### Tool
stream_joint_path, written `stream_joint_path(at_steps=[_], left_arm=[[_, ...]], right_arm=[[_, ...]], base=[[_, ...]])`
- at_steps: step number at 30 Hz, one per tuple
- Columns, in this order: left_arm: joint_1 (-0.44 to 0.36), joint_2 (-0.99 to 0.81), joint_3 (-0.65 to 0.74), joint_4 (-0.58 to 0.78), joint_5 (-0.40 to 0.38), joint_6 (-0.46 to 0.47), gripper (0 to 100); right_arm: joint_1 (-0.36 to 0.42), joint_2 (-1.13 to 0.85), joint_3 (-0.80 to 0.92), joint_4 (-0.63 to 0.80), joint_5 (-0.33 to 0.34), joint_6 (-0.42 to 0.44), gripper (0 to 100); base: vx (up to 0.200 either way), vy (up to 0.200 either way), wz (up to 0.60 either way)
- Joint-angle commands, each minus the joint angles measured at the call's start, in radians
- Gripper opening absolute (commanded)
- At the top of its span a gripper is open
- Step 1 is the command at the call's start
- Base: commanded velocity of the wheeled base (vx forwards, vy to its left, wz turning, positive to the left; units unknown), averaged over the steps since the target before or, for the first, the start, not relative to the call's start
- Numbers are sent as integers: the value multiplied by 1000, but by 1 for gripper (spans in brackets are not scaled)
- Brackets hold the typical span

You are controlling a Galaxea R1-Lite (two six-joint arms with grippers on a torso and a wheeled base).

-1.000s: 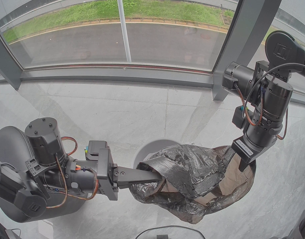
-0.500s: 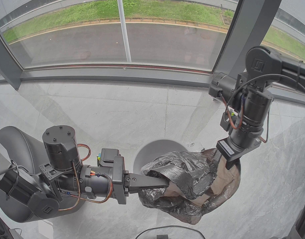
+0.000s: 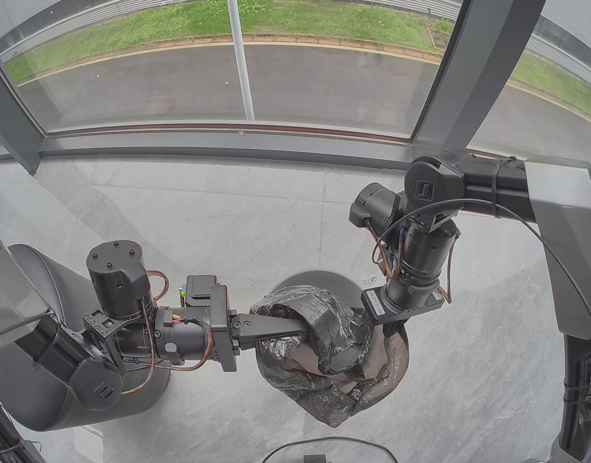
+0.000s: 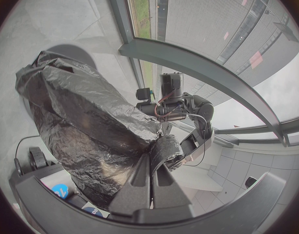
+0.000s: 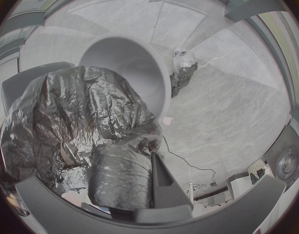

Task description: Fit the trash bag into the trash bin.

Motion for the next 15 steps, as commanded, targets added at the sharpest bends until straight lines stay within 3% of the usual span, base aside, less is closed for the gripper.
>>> stream_joint_path(at_steps=[1,10,15], left_arm=[[44,86,3,-57,-3,-3,0],[125,182,-11,-196,-1,-41,0],[185,213,-26,-294,-27,-120,0]], right_arm=[[18,45,0,-17,0,14,0],[15,60,0,-140,-1,78,0],[14,65,0,-213,-3,101,0]], base=[[0,0,0],[0,0,0],[0,0,0]])
